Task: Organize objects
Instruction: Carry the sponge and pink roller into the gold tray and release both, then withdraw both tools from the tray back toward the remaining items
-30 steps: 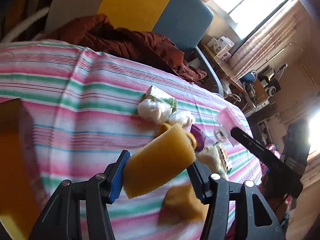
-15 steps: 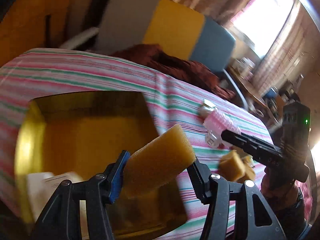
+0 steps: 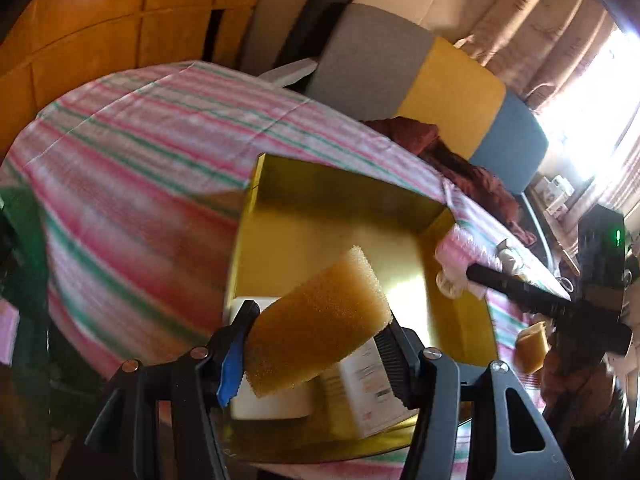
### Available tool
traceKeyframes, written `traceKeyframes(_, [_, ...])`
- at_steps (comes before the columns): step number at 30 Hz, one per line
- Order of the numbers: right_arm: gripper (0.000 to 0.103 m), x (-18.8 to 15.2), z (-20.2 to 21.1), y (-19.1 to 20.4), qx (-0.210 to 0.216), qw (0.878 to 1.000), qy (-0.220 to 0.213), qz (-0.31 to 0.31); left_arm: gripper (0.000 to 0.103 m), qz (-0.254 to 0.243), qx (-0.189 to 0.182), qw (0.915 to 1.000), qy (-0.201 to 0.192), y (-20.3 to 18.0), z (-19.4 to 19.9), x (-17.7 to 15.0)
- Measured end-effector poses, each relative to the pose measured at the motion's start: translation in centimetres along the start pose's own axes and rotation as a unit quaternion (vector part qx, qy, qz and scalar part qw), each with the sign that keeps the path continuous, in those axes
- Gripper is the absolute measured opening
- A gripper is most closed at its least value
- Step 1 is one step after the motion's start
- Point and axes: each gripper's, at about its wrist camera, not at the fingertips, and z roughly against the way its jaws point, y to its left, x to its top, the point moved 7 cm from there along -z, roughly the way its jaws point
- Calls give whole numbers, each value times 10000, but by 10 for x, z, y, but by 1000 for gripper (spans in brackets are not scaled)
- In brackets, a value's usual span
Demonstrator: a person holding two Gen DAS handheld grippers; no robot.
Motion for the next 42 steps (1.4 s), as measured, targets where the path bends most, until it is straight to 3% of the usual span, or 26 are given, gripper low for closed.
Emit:
traceKeyframes(6, [44, 24, -38, 34, 157, 9997, 184, 19, 67, -79, 35, 9998, 166, 6, -8, -16])
traceKeyframes(10, [50, 39, -48, 51, 295, 9995, 115, 11, 80, -191, -5, 9998, 80, -1, -5, -16])
traceKeyframes(12, [51, 40, -46, 56, 328, 9994, 76, 55, 80, -185, -12, 9998, 25, -1, -1, -15])
traceKeyframes(18, [52, 23, -37, 49, 158, 9998, 100, 122, 81, -10, -17, 10000, -67, 5, 2, -12])
traceKeyframes(23, [64, 9, -30, 40, 8, 9999, 72, 105, 81, 31, 64, 10000, -21, 5, -2, -20])
traceKeyframes(27, [65, 0, -20, 39, -38, 9999, -19, 113, 81, 49, 137, 9998, -98, 5, 3, -23])
traceKeyframes(30, [68, -4, -12, 38, -121, 9998, -89, 157, 80, 211, 324, 9985, -400, 11, 15, -22])
traceKeyframes(34, [69, -13, -5, 37, -147, 9997, -138, 142, 77, 222, 307, 9958, -833, 10, 34, -25])
traceKeyframes(37, [69, -20, -4, 37, -204, 9995, -140, 177, 63, 95, 155, 9982, -567, 3, 22, -27])
traceKeyframes(42, [69, -30, -2, 35, -273, 9993, -112, 216, 62, -167, 70, 9994, -293, -12, 4, -34])
